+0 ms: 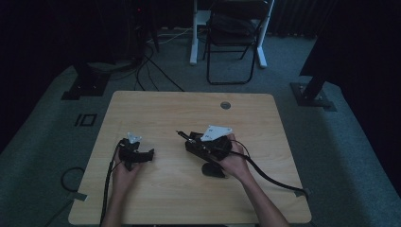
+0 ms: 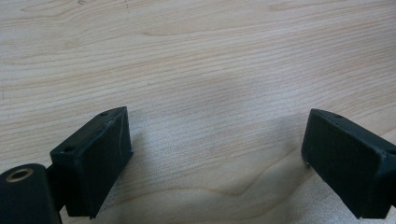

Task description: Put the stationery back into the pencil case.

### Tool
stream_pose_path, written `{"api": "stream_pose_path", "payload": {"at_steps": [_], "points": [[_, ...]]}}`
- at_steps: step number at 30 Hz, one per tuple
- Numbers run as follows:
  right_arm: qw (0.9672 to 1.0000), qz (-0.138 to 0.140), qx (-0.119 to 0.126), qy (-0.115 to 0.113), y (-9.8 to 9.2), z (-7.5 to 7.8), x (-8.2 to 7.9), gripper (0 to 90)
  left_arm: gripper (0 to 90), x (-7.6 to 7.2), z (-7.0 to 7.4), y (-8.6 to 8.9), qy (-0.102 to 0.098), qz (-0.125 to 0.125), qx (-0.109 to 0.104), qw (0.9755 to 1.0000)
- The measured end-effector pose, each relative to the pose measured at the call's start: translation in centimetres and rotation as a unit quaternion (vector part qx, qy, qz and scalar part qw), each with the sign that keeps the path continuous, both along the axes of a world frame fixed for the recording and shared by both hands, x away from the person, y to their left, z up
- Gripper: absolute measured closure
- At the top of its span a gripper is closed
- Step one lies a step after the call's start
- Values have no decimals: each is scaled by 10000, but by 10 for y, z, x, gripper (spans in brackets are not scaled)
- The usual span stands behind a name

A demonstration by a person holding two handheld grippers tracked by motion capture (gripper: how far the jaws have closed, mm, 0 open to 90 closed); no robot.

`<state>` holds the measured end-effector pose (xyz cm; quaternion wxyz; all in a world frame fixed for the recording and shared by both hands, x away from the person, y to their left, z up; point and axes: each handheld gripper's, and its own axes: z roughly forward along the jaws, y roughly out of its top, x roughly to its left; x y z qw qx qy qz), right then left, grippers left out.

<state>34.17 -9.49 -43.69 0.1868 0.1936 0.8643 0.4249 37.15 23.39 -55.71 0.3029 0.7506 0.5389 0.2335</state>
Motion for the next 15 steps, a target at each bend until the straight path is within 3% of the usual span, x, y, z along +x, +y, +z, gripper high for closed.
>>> {"api": "stream_pose_path", "payload": {"at_steps": [15], "points": [[10000, -24, -45, -30, -3, 0, 5, 798, 85, 0, 0, 0, 0, 0, 0, 10000]]}}
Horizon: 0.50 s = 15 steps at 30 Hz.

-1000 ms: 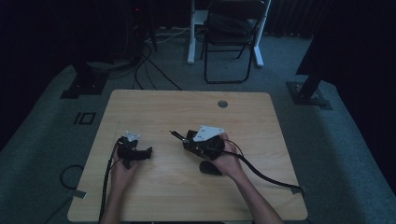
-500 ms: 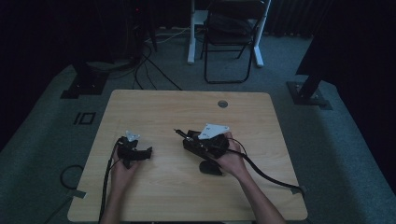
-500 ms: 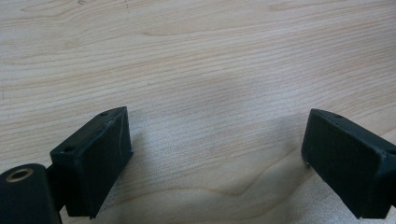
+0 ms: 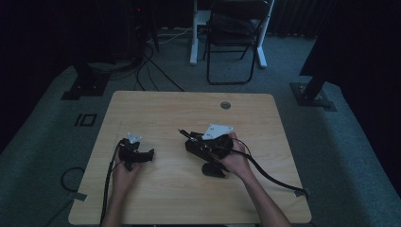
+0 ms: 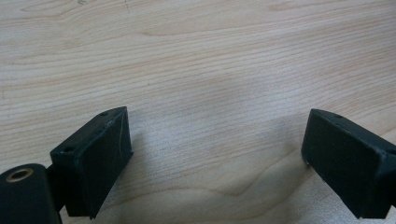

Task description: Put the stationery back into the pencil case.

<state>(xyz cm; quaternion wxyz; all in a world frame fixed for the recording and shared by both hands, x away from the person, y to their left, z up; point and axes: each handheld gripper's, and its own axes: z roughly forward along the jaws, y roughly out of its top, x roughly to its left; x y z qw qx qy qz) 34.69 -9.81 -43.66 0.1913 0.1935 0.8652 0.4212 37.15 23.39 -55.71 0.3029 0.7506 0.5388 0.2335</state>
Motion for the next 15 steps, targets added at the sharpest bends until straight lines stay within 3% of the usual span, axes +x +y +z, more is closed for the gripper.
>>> {"api": "stream_pose_path", "payload": {"at_steps": [15], "points": [[9998, -169, -35, 73, -16, -6, 10, 797, 85, 0, 0, 0, 6, -2, 0, 10000]]}}
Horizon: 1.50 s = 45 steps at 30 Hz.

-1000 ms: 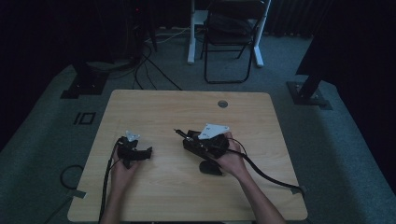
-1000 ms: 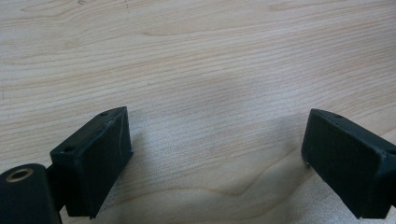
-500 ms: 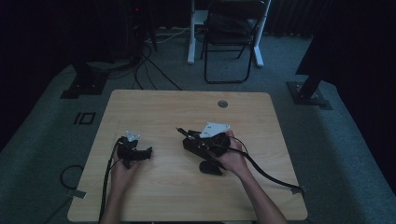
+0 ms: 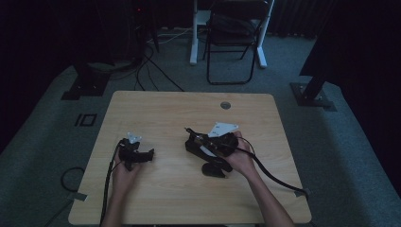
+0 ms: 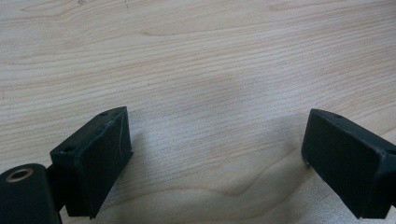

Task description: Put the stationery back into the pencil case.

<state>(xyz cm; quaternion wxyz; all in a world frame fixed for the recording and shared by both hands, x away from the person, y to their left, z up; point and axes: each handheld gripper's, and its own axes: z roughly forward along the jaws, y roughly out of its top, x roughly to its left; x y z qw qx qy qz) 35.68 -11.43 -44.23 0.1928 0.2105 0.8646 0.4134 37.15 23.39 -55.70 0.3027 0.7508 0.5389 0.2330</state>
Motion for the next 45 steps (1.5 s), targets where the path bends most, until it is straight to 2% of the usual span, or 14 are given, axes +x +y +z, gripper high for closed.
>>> {"api": "stream_pose_path", "payload": {"at_steps": [16, 22, 33, 42, 45], "points": [[10000, -53, -62, 4, -7, -3, 6, 798, 85, 0, 0, 0, 4, -2, 2, 10000], [9998, -161, -63, 99, -16, -10, 9, 798, 85, 0, 0, 0, -6, 2, -2, 10000], [9997, -212, -67, 119, -24, -16, 11, 798, 85, 0, 0, 0, -5, 3, 0, 10000], [9996, -227, -98, 156, -22, -20, 12, 797, 85, 0, 0, 0, -6, 2, 0, 10000], [9995, -207, -195, 137, -20, -23, 12, 797, 85, 0, 0, 0, -6, 2, 0, 10000]]}}
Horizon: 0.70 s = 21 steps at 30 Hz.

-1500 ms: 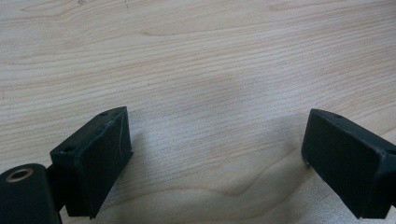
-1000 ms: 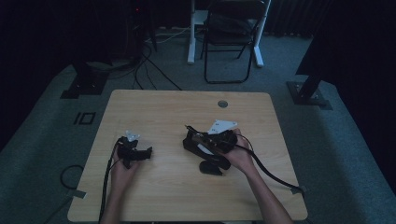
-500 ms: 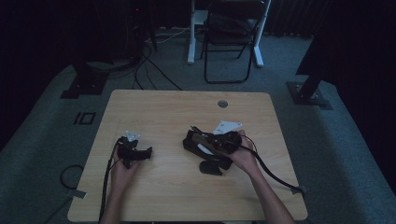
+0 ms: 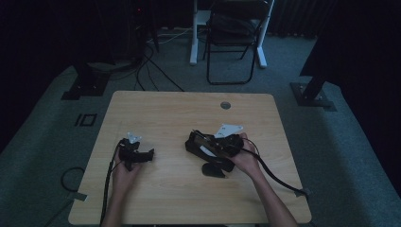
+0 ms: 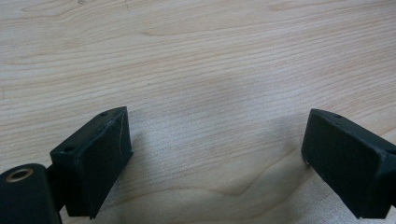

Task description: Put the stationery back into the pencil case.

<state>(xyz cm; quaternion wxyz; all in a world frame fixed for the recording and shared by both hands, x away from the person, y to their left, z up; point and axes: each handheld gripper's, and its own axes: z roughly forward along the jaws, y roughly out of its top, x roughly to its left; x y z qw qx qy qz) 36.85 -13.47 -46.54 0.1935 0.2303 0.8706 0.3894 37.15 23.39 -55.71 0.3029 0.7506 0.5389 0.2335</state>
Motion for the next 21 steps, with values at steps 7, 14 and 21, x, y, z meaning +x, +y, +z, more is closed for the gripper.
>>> {"api": "stream_pose_path", "payload": {"at_steps": [7, 14, 21], "points": [[9999, -63, -23, 79, -4, -8, 2, 797, 85, 0, 0, 0, 7, 1, 17, 10000], [9999, -78, -93, 88, -6, -11, 2, 797, 85, 0, 0, 0, 7, -1, 14, 10000], [9997, -82, -174, 116, -5, -14, 3, 797, 85, 0, 0, 0, 6, -2, 14, 10000]]}}
